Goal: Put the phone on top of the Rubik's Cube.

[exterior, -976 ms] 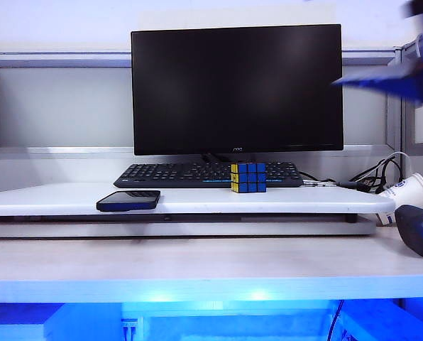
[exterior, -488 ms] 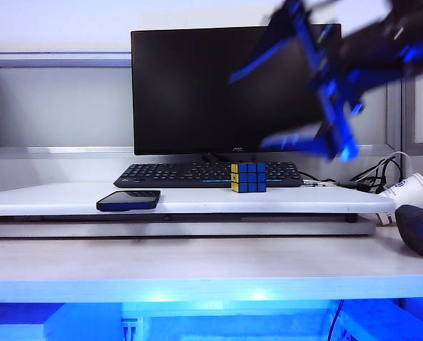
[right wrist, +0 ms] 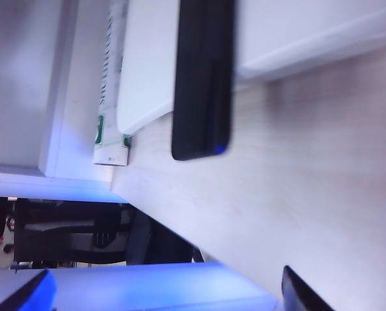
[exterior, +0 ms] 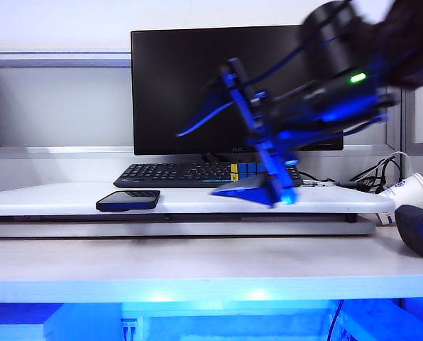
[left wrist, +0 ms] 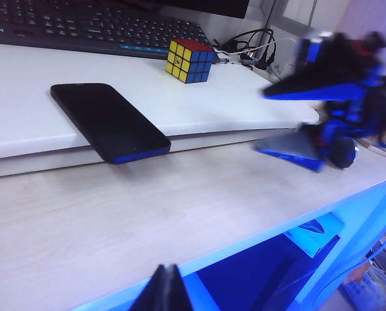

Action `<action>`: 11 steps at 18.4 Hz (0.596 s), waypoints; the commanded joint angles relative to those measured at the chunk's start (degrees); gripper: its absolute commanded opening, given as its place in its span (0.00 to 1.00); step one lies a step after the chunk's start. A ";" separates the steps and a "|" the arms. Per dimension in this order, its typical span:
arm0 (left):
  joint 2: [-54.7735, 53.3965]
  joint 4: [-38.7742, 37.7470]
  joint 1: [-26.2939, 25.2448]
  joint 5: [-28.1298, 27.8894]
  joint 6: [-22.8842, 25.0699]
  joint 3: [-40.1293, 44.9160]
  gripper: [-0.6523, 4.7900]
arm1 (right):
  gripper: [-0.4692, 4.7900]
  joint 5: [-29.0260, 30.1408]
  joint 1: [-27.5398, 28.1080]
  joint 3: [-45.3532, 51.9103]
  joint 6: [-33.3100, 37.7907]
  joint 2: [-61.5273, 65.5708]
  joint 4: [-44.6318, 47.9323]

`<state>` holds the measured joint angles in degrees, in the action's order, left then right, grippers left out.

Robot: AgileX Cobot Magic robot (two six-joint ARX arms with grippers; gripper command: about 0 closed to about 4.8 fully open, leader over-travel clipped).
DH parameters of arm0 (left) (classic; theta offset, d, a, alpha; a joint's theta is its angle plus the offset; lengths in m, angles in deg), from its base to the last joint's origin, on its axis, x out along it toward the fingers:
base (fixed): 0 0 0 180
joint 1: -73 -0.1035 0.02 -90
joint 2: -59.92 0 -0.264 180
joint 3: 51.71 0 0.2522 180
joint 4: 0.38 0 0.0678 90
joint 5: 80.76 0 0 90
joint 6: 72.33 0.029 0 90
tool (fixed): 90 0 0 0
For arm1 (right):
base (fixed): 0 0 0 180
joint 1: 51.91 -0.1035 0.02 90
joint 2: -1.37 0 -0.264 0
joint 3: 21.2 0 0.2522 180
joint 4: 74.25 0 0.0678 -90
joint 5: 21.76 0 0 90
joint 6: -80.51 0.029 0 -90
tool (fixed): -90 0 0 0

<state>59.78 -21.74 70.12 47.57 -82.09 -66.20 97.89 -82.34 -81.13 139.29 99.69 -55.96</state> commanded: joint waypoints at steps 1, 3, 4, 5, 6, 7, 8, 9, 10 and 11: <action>-0.02 -0.50 -0.02 -0.02 0.31 0.02 0.11 | 1.00 0.11 -1.18 -4.79 0.46 4.46 1.57; -0.04 -0.50 -0.02 0.00 0.31 0.02 0.11 | 1.00 -0.07 -1.75 -9.03 1.68 8.66 1.64; -0.04 -0.52 0.00 0.02 0.31 0.02 0.11 | 1.00 0.04 -1.77 -10.32 1.77 9.88 1.31; -0.04 -0.50 0.00 0.02 0.31 0.02 0.11 | 1.00 0.11 -1.88 -11.28 2.54 10.95 1.22; -0.04 -0.50 0.00 0.00 0.31 0.02 0.11 | 1.00 0.07 -2.05 -12.22 3.43 12.09 1.31; -0.04 -0.50 0.00 0.02 0.31 0.02 0.11 | 1.00 0.02 -2.12 -13.03 3.87 13.05 1.29; -0.04 -0.50 0.00 0.00 0.31 0.02 0.11 | 1.00 0.02 -2.29 -13.68 4.04 13.99 1.42; -0.04 -0.52 -0.02 -0.02 0.31 0.02 0.11 | 1.00 -0.02 -2.51 -14.47 4.22 14.95 1.38; -0.04 -0.50 -0.02 0.00 0.31 0.02 0.11 | 1.00 -0.02 -2.62 -14.95 4.31 15.52 1.20; -0.02 -0.50 -0.02 -0.02 0.31 0.02 0.11 | 1.00 -0.11 -3.02 -16.04 4.35 16.87 1.20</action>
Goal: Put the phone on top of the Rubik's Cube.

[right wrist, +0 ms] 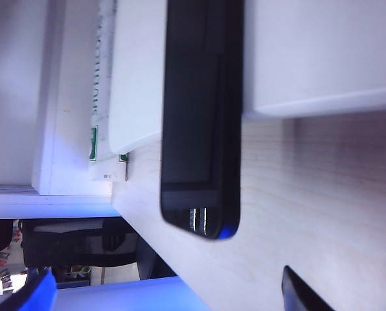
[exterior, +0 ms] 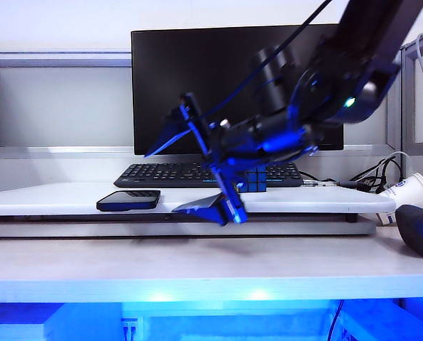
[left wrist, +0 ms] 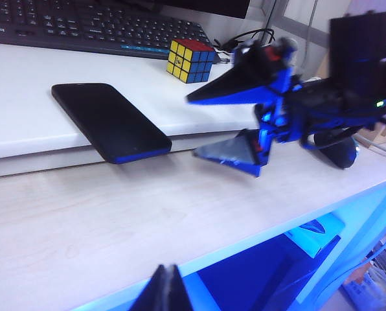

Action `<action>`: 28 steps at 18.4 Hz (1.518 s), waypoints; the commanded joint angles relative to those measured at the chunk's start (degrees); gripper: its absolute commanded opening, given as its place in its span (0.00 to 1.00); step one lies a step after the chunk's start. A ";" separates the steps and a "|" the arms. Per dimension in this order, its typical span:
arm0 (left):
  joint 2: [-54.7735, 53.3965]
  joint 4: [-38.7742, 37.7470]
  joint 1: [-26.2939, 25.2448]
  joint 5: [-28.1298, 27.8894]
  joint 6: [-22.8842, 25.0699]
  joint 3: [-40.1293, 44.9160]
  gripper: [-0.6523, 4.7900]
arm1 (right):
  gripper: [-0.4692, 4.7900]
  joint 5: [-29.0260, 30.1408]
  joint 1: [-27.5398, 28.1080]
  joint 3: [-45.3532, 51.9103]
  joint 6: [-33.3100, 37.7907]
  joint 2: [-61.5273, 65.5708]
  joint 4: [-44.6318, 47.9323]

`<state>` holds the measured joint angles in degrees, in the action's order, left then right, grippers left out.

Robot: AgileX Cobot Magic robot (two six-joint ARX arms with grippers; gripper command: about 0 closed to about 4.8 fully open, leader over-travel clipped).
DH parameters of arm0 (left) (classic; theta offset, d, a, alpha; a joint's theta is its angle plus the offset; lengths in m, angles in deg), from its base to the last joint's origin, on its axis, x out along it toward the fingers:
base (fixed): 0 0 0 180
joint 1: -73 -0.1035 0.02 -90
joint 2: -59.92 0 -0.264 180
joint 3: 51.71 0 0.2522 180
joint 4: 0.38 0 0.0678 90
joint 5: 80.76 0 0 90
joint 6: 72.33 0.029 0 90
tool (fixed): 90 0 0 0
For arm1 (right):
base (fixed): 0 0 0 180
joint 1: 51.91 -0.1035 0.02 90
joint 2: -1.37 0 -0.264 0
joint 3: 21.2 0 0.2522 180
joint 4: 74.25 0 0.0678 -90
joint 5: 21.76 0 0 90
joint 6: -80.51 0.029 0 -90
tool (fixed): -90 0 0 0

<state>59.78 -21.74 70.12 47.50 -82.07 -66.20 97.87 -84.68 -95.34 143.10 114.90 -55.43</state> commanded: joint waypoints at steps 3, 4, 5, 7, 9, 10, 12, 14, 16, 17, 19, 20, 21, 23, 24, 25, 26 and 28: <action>-0.04 -0.50 -0.02 -0.09 0.28 0.02 0.11 | 1.00 -0.13 -1.53 -4.87 0.90 4.83 0.66; -0.04 -0.50 0.00 -0.09 0.28 0.02 0.11 | 1.00 -0.15 -1.64 -5.81 0.96 5.64 0.66; -0.04 -0.52 -0.02 -0.11 0.28 0.02 0.11 | 1.00 -0.52 -1.99 -6.60 1.07 6.43 0.70; -0.04 -0.52 -0.02 -0.09 0.28 0.02 0.11 | 0.87 -3.82 -2.25 -7.69 1.07 7.39 0.63; -0.04 -0.52 -0.02 -0.11 0.28 0.02 0.11 | 0.76 -5.75 -2.29 -7.80 1.07 7.39 0.76; -0.04 -0.52 -0.02 -0.09 0.28 0.02 0.11 | 0.76 -5.84 -2.29 -7.82 1.07 7.41 0.76; -0.02 -0.50 -0.02 -0.09 0.28 0.02 0.11 | 0.66 -6.19 -2.36 -8.33 1.07 7.41 0.72; -0.04 -0.52 -0.02 -0.09 0.28 0.02 0.11 | 0.53 -6.38 -2.64 -8.90 1.09 7.54 0.81; -0.04 -0.52 -0.02 -0.09 0.28 0.02 0.11 | 0.48 -6.27 -3.08 -9.97 1.18 8.50 0.87; -0.04 -0.52 0.00 -0.09 0.28 0.02 0.11 | 0.48 -5.42 -3.61 -11.30 2.40 9.77 0.83; -0.04 -0.50 0.00 -0.02 0.28 0.02 0.11 | 0.48 -5.38 -4.15 -12.39 2.38 11.04 0.70; -0.04 -0.50 -0.02 -0.07 0.28 0.02 0.11 | 0.42 -5.51 -4.42 -12.37 2.36 11.43 0.61; -0.04 -0.52 0.00 -0.02 0.28 0.02 0.11 | 0.38 -5.53 -4.42 -12.37 2.36 11.43 0.46; -0.04 -0.50 -0.02 -0.07 0.28 0.02 0.11 | 0.21 -5.57 -4.39 -12.39 2.34 11.43 0.76; -0.04 -0.50 0.00 -0.07 0.28 0.02 0.11 | 0.08 -5.55 -4.39 -12.39 2.32 11.43 0.96; -0.04 -0.52 0.00 -0.07 0.26 0.02 0.11 | 0.07 -5.53 -4.39 -12.39 2.10 11.43 1.03; -0.04 -0.50 -0.02 -0.07 0.28 0.02 0.11 | 0.07 -5.46 -4.39 -12.39 2.08 11.43 1.22; -0.04 -0.50 0.00 -0.07 0.28 0.02 0.11 | 0.07 -3.91 -4.39 -12.37 1.92 11.41 6.95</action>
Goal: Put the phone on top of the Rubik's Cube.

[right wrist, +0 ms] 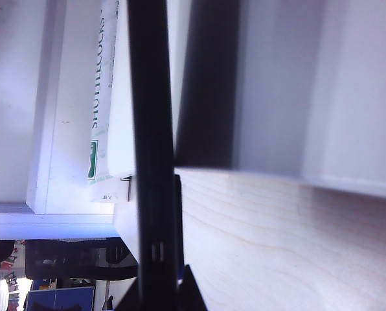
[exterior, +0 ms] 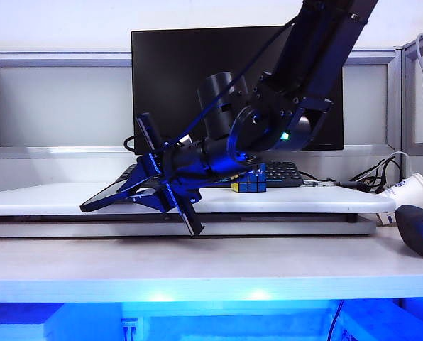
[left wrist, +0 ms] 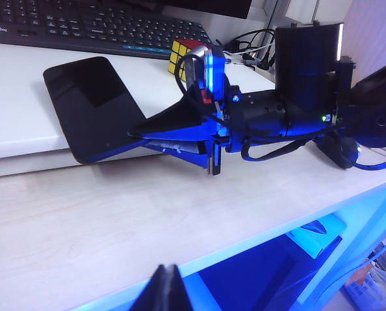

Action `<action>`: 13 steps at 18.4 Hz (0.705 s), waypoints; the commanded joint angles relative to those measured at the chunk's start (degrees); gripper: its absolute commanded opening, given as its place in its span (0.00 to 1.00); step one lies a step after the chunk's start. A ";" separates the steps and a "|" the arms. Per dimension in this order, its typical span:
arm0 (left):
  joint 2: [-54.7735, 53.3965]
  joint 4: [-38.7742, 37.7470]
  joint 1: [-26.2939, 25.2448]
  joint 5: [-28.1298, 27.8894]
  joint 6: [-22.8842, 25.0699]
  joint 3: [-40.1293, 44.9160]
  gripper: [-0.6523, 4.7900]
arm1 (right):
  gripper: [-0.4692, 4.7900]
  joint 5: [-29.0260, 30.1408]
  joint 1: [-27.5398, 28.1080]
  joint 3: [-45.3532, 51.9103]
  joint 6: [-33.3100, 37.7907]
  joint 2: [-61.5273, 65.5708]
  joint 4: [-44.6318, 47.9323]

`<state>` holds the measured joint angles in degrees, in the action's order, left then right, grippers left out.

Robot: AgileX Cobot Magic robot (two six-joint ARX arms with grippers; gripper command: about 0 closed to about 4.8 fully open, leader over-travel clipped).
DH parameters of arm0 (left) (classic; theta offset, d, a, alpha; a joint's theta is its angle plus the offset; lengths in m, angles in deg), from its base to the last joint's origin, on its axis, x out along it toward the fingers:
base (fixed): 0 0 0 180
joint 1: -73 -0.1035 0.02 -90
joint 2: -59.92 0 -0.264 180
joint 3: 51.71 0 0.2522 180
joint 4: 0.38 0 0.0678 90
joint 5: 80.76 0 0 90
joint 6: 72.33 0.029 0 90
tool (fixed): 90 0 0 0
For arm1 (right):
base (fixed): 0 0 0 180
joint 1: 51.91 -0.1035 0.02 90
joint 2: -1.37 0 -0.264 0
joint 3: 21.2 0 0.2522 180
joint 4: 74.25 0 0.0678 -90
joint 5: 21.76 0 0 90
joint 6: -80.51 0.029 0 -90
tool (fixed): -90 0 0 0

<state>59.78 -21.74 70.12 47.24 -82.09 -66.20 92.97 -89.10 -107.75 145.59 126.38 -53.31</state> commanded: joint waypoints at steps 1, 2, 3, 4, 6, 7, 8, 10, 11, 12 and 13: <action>-0.04 -0.50 0.00 0.20 0.31 0.02 0.11 | 0.07 1.33 0.02 0.02 -0.55 -0.42 7.08; -0.04 -0.52 0.00 0.20 0.31 0.02 0.11 | 0.07 1.31 0.02 0.02 -0.55 -0.85 7.52; -0.04 -0.50 0.00 0.20 0.31 0.02 0.11 | 0.07 1.07 0.09 0.02 -0.61 -1.92 7.65; -0.04 -0.52 0.00 0.20 0.31 0.02 0.11 | 0.07 1.05 0.28 0.02 -0.63 -2.64 7.65; -0.02 -0.50 0.00 0.20 0.31 0.02 0.11 | 0.07 1.07 0.79 0.04 -0.81 -3.76 7.56; -0.02 -0.52 -0.02 0.22 0.31 0.02 0.11 | 0.07 1.07 1.46 0.04 -0.96 -4.68 7.61; -0.04 -0.52 -0.02 0.17 0.31 0.02 0.11 | 0.07 1.09 2.64 0.04 -1.07 -5.68 7.58; -0.02 -0.50 -0.02 0.17 0.31 0.02 0.11 | 0.07 1.09 4.52 0.04 -1.16 -6.78 7.58; -0.02 -0.50 -0.02 0.17 0.31 0.02 0.11 | 0.07 1.16 5.51 0.02 -1.68 -7.30 7.56; -0.02 -0.52 -0.02 0.17 0.31 0.02 0.11 | 0.07 1.16 6.69 0.04 -1.97 -7.85 7.50; -0.02 -0.50 -0.02 0.17 0.31 0.02 0.11 | 0.07 1.22 7.54 0.04 -2.08 -8.22 7.39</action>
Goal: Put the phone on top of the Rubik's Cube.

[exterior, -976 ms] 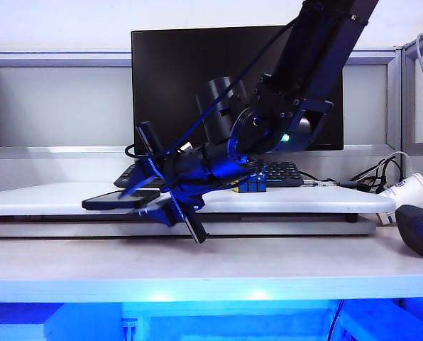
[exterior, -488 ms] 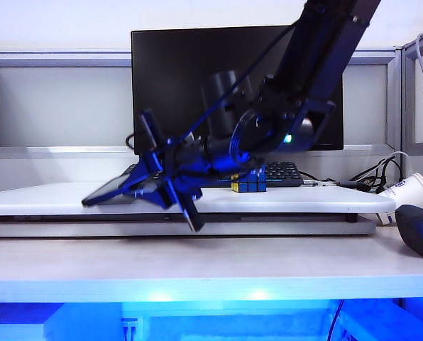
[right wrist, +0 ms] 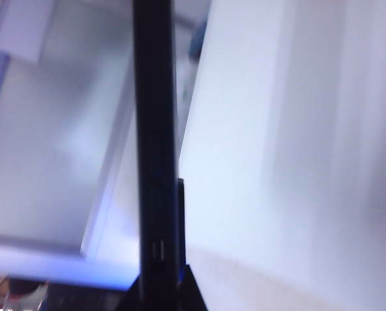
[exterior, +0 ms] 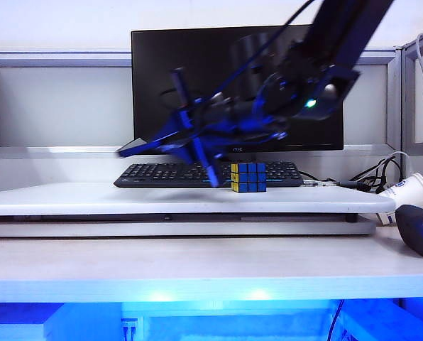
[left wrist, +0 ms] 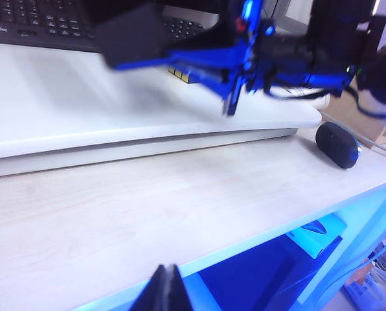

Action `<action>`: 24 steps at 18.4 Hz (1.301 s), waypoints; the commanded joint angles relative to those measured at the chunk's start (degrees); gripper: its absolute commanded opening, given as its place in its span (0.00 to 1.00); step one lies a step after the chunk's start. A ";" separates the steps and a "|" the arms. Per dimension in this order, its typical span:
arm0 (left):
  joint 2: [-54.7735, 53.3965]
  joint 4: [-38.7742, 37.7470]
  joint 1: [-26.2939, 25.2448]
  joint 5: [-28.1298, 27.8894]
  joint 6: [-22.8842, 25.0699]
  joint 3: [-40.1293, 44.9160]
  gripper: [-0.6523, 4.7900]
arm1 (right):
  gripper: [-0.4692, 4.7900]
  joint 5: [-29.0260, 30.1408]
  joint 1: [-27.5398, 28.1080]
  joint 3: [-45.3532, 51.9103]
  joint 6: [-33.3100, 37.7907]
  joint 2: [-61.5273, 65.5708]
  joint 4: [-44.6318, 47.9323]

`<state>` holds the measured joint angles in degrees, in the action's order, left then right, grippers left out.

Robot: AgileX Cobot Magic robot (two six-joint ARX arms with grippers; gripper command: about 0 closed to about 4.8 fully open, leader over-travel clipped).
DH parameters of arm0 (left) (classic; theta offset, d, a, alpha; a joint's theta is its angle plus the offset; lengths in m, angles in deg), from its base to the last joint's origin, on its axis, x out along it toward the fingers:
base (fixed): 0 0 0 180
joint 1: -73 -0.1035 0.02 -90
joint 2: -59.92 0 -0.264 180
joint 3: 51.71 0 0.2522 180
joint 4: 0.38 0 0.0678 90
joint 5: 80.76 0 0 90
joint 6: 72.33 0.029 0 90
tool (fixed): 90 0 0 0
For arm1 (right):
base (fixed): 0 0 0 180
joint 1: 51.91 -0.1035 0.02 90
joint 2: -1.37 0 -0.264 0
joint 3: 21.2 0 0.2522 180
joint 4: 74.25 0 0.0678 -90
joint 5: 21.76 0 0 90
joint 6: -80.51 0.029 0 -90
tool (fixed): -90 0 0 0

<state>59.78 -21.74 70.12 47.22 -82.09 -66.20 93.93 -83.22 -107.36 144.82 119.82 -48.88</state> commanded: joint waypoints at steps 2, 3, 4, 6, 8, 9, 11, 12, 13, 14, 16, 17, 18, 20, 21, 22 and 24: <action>-0.04 -0.52 -0.02 0.17 0.31 0.02 0.11 | 0.07 0.63 4.15 -0.35 -1.31 -2.47 2.89; -0.02 -0.50 -0.02 0.17 0.31 0.02 0.11 | 0.07 1.05 5.09 -0.35 -1.36 -2.67 2.75; -0.02 -0.50 -0.02 0.17 0.31 0.02 0.11 | 0.07 1.38 5.84 -0.35 -1.33 -2.69 2.75; -0.02 -0.52 -0.02 0.17 0.31 0.02 0.11 | 0.07 1.66 7.48 -0.35 -1.33 -2.69 2.67; -0.04 -0.52 -0.02 0.17 0.31 0.02 0.11 | 0.07 1.70 10.34 -0.35 -1.33 -2.69 2.60; -0.04 -0.50 -0.02 0.17 0.31 0.02 0.11 | 0.07 1.70 11.30 -0.35 -1.33 -2.69 2.60; -0.04 -0.52 -0.02 0.15 0.31 0.02 0.11 | 0.07 2.60 13.64 -0.35 -1.33 -2.69 2.16; -0.04 -0.52 -0.02 0.15 0.33 0.02 0.11 | 0.07 3.45 14.56 -0.35 -1.33 -2.69 0.90; -0.04 -0.52 -0.02 0.15 0.33 0.02 0.11 | 0.07 4.26 15.32 -0.35 -1.36 -2.69 -0.13; -0.04 -0.52 -0.02 -0.04 0.31 0.02 0.11 | 0.07 4.57 15.85 -0.33 -1.38 -2.67 -1.09; -0.04 -0.52 -0.02 -0.96 0.33 0.02 0.11 | 0.07 4.09 16.04 -0.33 -1.46 -2.64 -1.40; -0.04 -0.52 -0.02 -1.14 0.31 0.02 0.11 | 0.07 3.65 16.11 -0.33 -1.79 -2.58 -1.55; -0.04 -0.52 -0.02 -1.14 0.31 0.02 0.11 | 0.07 3.63 16.35 -0.33 -1.77 -2.54 -1.64; -0.04 -0.52 -0.02 -1.14 0.31 0.02 0.11 | 0.07 3.34 16.83 -0.31 -1.84 -2.54 -2.49; -0.04 -0.52 -0.02 -1.14 0.31 0.02 0.11 | 0.07 3.34 17.18 -0.31 -1.84 -2.54 -3.04; -0.04 -0.52 -0.02 -1.16 0.31 0.02 0.11 | 0.07 3.39 17.55 -0.31 -1.84 -2.54 -3.43; -0.04 -0.52 -0.02 -1.18 0.31 0.02 0.11 | 0.07 3.41 18.34 -0.31 -1.79 -2.54 -3.82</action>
<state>59.78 -21.74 70.12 46.13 -82.09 -66.20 97.08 -64.86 -107.21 143.82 118.01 -55.61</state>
